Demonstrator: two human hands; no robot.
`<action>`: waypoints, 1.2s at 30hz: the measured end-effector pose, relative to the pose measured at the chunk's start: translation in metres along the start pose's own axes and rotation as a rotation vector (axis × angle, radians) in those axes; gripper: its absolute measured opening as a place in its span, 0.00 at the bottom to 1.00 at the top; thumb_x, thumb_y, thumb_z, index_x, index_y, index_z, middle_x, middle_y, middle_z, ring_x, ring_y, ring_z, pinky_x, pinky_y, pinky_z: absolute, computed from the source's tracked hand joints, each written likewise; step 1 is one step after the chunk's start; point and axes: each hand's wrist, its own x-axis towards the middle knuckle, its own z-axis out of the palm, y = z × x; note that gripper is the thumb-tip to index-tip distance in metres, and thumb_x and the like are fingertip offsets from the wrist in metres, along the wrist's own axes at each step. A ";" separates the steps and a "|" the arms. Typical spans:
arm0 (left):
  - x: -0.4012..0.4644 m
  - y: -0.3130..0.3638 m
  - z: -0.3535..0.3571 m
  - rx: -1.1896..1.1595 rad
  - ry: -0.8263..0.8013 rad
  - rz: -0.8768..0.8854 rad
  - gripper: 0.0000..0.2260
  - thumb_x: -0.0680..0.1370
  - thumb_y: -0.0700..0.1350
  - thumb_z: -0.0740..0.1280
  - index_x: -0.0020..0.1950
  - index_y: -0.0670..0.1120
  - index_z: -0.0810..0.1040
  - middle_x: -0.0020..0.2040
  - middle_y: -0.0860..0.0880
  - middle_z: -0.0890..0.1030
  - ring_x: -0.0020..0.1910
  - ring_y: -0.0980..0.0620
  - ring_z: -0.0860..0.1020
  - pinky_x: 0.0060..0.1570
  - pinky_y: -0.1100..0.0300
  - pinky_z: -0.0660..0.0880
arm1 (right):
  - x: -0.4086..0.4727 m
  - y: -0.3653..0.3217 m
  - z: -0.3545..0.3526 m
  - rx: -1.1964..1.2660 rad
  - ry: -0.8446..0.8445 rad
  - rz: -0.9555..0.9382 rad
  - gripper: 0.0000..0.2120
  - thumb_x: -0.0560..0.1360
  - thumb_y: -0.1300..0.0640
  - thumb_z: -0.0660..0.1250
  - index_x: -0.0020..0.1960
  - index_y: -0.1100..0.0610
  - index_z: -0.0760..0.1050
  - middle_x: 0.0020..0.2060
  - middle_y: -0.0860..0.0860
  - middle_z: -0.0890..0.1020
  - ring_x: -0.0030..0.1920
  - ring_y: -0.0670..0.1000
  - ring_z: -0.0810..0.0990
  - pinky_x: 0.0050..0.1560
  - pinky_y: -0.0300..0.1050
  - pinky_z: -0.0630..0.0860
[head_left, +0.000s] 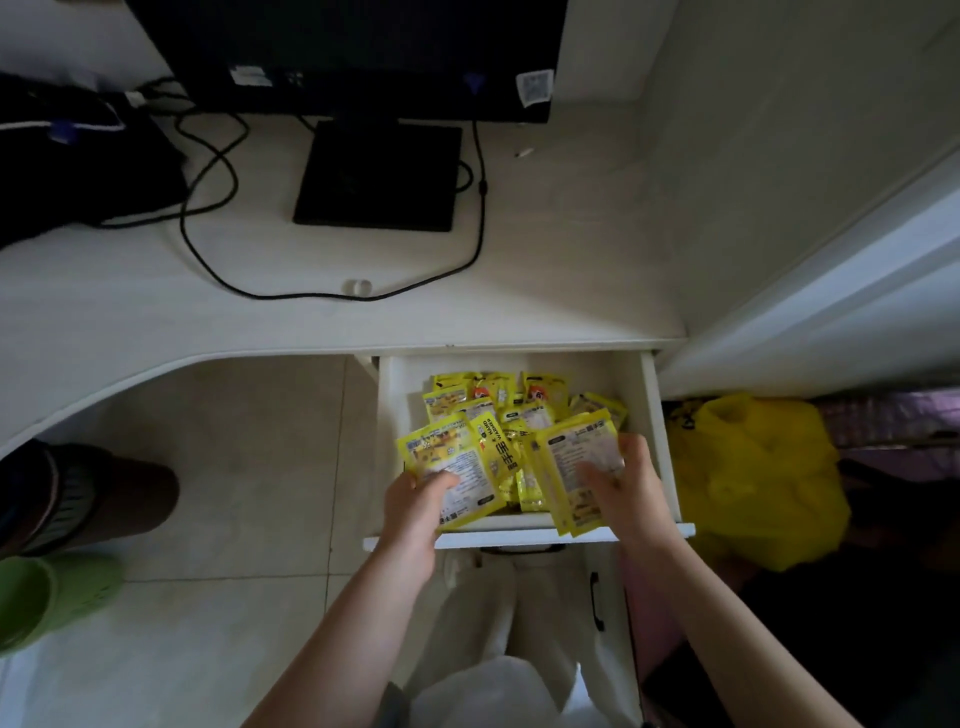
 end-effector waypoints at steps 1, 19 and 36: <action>0.006 -0.003 0.004 0.016 -0.002 -0.010 0.15 0.63 0.45 0.74 0.48 0.47 0.79 0.50 0.44 0.83 0.52 0.42 0.80 0.59 0.39 0.75 | 0.003 0.005 -0.002 0.013 0.022 0.018 0.16 0.76 0.58 0.68 0.59 0.55 0.65 0.46 0.50 0.80 0.43 0.51 0.83 0.42 0.57 0.82; 0.077 -0.019 0.076 0.417 -0.093 -0.068 0.37 0.73 0.48 0.74 0.76 0.43 0.60 0.74 0.42 0.66 0.70 0.42 0.68 0.67 0.47 0.67 | 0.098 0.060 0.012 -0.077 0.031 0.270 0.18 0.77 0.56 0.65 0.63 0.58 0.62 0.48 0.54 0.77 0.42 0.54 0.79 0.42 0.54 0.81; 0.090 -0.022 0.072 0.847 -0.146 0.213 0.27 0.77 0.41 0.68 0.74 0.43 0.64 0.69 0.45 0.72 0.57 0.52 0.75 0.51 0.62 0.71 | 0.120 0.101 0.001 -0.415 -0.070 0.313 0.12 0.79 0.57 0.61 0.59 0.62 0.72 0.46 0.56 0.80 0.40 0.54 0.77 0.31 0.41 0.69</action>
